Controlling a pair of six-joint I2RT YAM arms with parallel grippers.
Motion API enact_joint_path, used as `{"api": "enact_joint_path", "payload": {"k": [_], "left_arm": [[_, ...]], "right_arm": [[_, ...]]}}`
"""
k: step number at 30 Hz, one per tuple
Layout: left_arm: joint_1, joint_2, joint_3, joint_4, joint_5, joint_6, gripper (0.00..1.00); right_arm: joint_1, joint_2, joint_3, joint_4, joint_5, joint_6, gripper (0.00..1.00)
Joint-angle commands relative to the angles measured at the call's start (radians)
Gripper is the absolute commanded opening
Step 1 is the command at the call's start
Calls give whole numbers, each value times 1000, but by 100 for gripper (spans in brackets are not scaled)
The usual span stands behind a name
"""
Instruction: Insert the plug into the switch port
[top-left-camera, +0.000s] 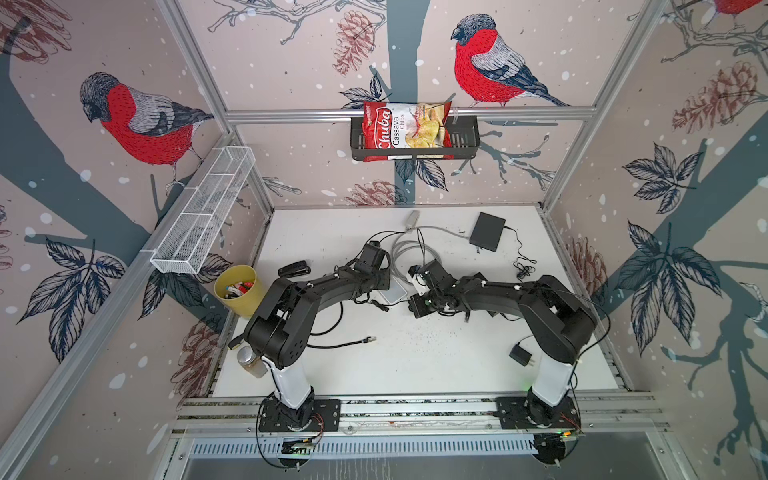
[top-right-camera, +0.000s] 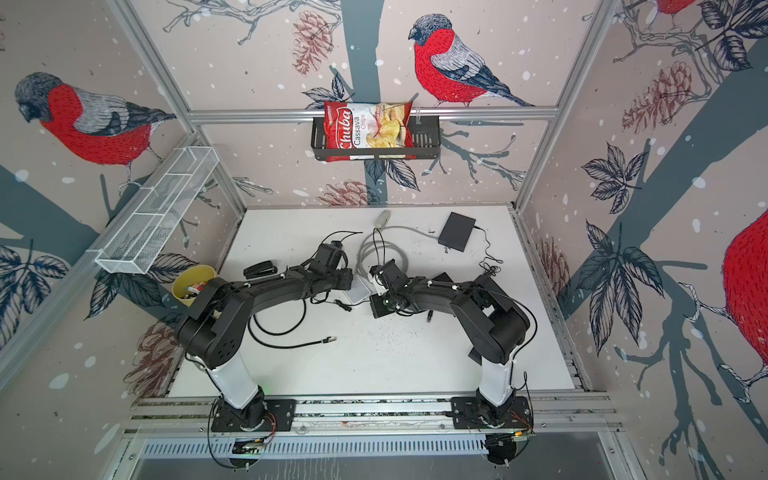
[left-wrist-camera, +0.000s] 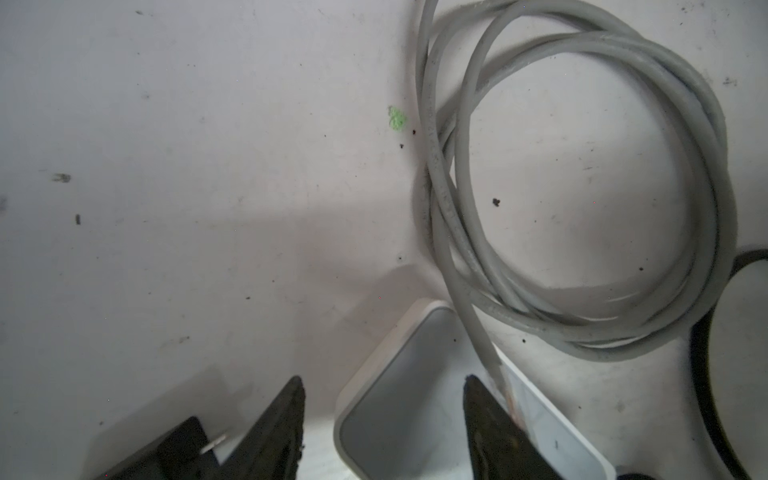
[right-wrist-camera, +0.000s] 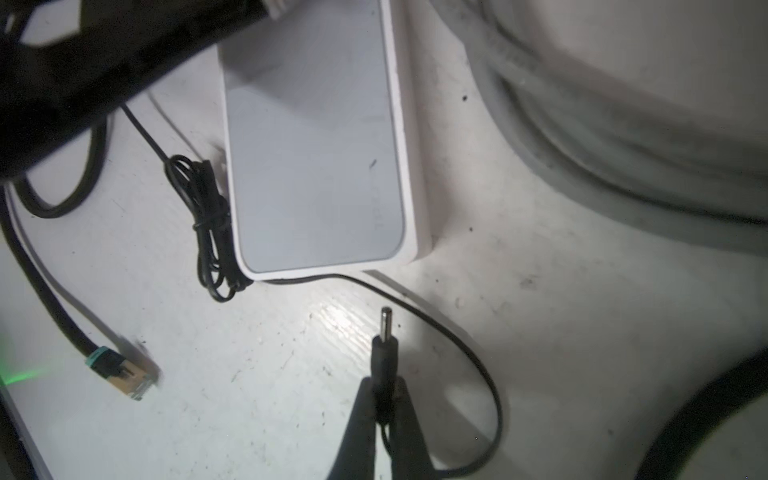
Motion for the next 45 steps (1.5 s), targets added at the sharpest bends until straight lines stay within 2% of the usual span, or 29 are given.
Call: {"api": "enact_joint_path", "payload": {"k": [1, 11, 17, 24, 38, 45], "left_arm": [[8, -10, 1, 48, 24, 7, 62], [28, 60, 33, 67, 178, 35, 59], [29, 74, 35, 68, 188, 52, 57], [29, 72, 24, 84, 215, 83, 54], [30, 91, 49, 72, 158, 116, 54], [29, 86, 44, 91, 186, 131, 54]], "right_arm": [[6, 14, 32, -105, 18, -47, 2], [54, 38, 105, -222, 60, -199, 2], [52, 93, 175, -275, 116, -254, 2], [29, 133, 236, -318, 100, -274, 2], [-3, 156, 290, -454, 98, -296, 2], [-12, 184, 336, -466, 106, -304, 2]]}}
